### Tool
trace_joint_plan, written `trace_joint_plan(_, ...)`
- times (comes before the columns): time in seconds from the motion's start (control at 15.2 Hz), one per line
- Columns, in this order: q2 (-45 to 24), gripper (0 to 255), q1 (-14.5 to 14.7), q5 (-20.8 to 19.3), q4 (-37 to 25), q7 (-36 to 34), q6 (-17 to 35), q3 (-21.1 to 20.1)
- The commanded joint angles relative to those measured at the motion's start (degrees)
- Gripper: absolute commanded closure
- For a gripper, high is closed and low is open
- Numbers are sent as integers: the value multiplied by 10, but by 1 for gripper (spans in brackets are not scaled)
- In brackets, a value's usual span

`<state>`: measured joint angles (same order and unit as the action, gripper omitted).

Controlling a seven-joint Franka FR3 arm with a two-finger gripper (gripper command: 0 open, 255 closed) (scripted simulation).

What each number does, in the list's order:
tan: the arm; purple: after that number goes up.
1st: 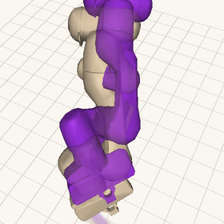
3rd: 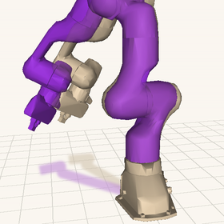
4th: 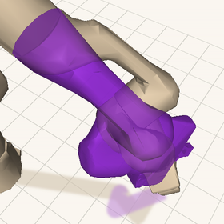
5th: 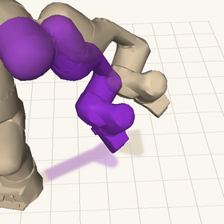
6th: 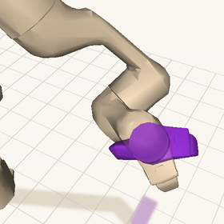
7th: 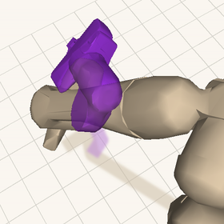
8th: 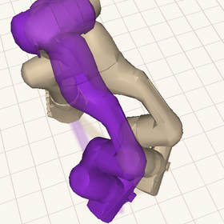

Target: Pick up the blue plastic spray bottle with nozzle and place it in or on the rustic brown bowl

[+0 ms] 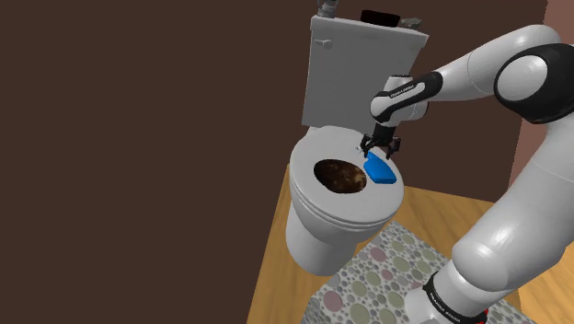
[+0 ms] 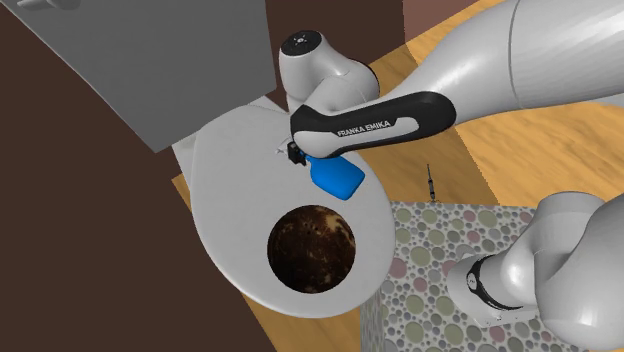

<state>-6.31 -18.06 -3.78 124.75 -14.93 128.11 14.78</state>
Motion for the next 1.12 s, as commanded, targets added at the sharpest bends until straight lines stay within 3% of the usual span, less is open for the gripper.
trace_joint_plan(0.0,-6,0,-1,1,6,2,12,1)
trace_joint_plan(0.53,-6,0,-1,1,6,2,12,1)
trace_joint_plan(0.59,-6,255,-1,1,6,2,12,1)
trace_joint_plan(1.06,-6,255,-1,1,5,2,11,1)
